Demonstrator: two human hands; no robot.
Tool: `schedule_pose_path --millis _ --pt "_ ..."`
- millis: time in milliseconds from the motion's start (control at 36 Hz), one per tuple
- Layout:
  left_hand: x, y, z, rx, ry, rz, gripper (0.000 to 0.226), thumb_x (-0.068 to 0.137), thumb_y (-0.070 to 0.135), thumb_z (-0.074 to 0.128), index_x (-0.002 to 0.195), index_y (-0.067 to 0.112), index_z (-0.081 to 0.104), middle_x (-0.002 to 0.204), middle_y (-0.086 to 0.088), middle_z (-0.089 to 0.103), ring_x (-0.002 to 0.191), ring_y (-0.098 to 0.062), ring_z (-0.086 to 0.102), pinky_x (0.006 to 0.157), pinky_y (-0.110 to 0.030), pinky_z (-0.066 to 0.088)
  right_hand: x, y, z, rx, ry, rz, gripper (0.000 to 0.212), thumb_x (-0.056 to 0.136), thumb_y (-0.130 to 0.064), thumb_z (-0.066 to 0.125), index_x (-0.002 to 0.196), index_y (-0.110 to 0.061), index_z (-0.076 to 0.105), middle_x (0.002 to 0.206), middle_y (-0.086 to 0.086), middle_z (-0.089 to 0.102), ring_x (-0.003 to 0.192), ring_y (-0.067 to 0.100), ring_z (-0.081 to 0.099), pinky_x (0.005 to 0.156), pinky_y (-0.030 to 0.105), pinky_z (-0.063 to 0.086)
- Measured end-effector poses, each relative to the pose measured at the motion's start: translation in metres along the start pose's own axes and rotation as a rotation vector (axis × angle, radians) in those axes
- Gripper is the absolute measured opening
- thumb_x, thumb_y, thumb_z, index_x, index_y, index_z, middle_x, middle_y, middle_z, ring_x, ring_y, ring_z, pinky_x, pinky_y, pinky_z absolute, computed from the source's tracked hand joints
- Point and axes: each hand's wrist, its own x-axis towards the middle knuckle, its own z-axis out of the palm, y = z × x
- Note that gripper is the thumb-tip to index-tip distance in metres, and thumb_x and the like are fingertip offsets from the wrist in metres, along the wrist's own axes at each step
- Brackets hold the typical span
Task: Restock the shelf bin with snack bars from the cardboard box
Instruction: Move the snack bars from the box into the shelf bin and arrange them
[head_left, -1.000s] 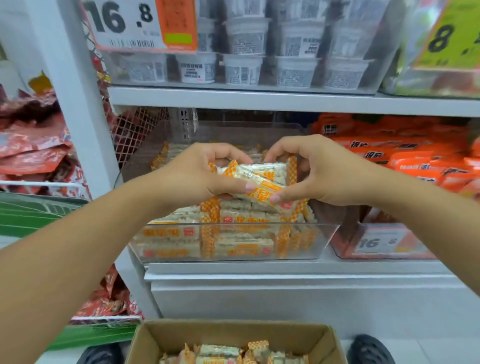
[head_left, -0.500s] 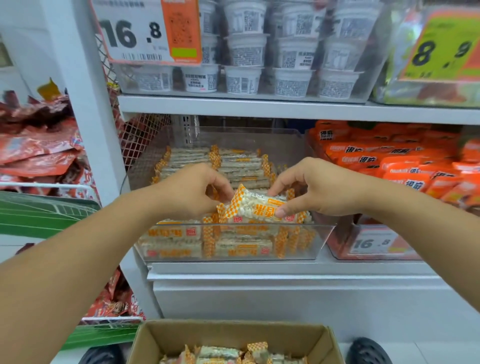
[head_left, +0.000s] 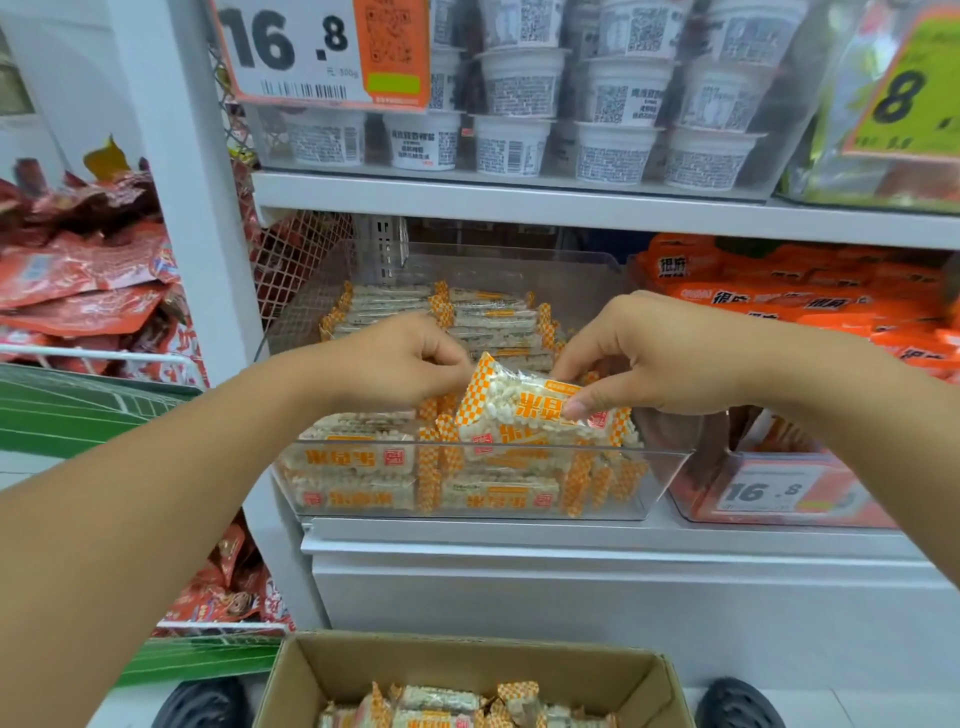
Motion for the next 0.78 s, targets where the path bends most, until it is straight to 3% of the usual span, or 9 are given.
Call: schedule_pose_path --millis 83,139,250,333,472,556,639,694,778 --pt "-0.006 -0.003 0.0 0.014 -0.075 0.033 0.013 0.084 0.016 0.071 0.071 0.017 0.074 0.077 -0.015 0.063 0.065 -0.016 0.052 0.064 -0.034 0.048 0.002 0.001 0.001 -0.004 -0.029 -0.007 0.02 0.087 -0.04 0.073 0.101 -0.026 0.075 0.088 -0.022 0.072 0.082 -0.011 0.063 0.07 0.006 0.04" --pt "-0.011 -0.003 0.003 0.033 -0.059 0.061 0.004 0.079 0.016 0.081 0.083 0.014 0.079 0.089 -0.014 0.067 0.072 -0.017 0.06 0.073 -0.041 0.052 0.003 0.002 0.002 0.025 -0.049 -0.002 0.016 0.087 -0.041 0.072 0.097 -0.029 0.075 0.086 -0.021 0.071 0.078 -0.006 0.064 0.07 0.012 0.044" --pt "-0.018 0.003 0.009 0.118 0.013 0.102 0.013 0.078 0.037 0.08 0.08 0.024 0.077 0.092 0.0 0.066 0.077 -0.009 0.061 0.071 -0.037 0.049 -0.001 0.003 0.001 0.165 0.042 -0.007 0.023 0.083 -0.045 0.07 0.097 -0.028 0.075 0.096 -0.011 0.07 0.083 0.01 0.07 0.079 0.035 0.056" --pt "-0.019 0.003 0.008 0.221 0.013 0.062 0.012 0.08 0.041 0.078 0.085 0.031 0.077 0.106 0.007 0.066 0.091 -0.001 0.059 0.075 -0.021 0.047 -0.004 0.007 -0.006 0.277 0.103 -0.014 0.029 0.088 -0.034 0.066 0.101 -0.01 0.073 0.087 0.005 0.075 0.08 0.015 0.072 0.08 0.029 0.056" --pt "-0.021 0.003 0.006 0.236 0.01 0.104 0.012 0.08 0.038 0.078 0.086 0.027 0.08 0.101 0.009 0.067 0.094 0.0 0.058 0.077 -0.019 0.045 -0.005 0.011 0.001 0.305 0.05 0.075 0.034 0.09 -0.044 0.062 0.094 -0.01 0.068 0.075 0.012 0.069 0.068 0.014 0.059 0.073 0.04 0.05" --pt "-0.021 0.003 0.006 0.235 0.01 0.093 0.012 0.08 0.037 0.078 0.085 0.025 0.079 0.104 0.004 0.066 0.098 -0.007 0.057 0.079 -0.02 0.044 -0.006 0.009 0.008 0.274 -0.047 0.143 0.032 0.098 -0.033 0.06 0.081 -0.006 0.064 0.057 -0.007 0.048 0.052 0.005 0.042 0.055 0.022 0.039" --pt "-0.019 0.0 0.007 0.205 0.024 0.048 0.013 0.078 0.038 0.08 0.083 0.027 0.076 0.107 0.008 0.066 0.102 -0.007 0.058 0.082 -0.017 0.046 -0.005 0.01 0.014 0.263 -0.148 0.206 0.04 0.1 -0.031 0.059 0.067 -0.01 0.053 0.053 -0.01 0.031 0.042 0.006 0.031 0.043 0.013 0.03" --pt "-0.018 -0.002 0.008 0.199 0.036 0.02 0.014 0.075 0.043 0.081 0.081 0.033 0.073 0.107 0.012 0.065 0.102 -0.005 0.059 0.086 -0.026 0.048 -0.003 0.011 0.016 0.261 -0.169 0.207 0.043 0.1 -0.036 0.059 0.062 -0.016 0.05 0.058 -0.007 0.029 0.049 0.009 0.029 0.05 0.019 0.032" --pt "-0.02 0.0 0.012 0.147 0.074 -0.015 0.019 0.074 0.043 0.082 0.081 0.033 0.068 0.097 0.009 0.064 0.087 -0.004 0.057 0.075 -0.028 0.046 -0.003 0.013 0.015 0.287 -0.147 0.212 0.04 0.096 -0.045 0.062 0.071 -0.013 0.059 0.067 0.0 0.041 0.063 0.017 0.04 0.066 0.036 0.037"
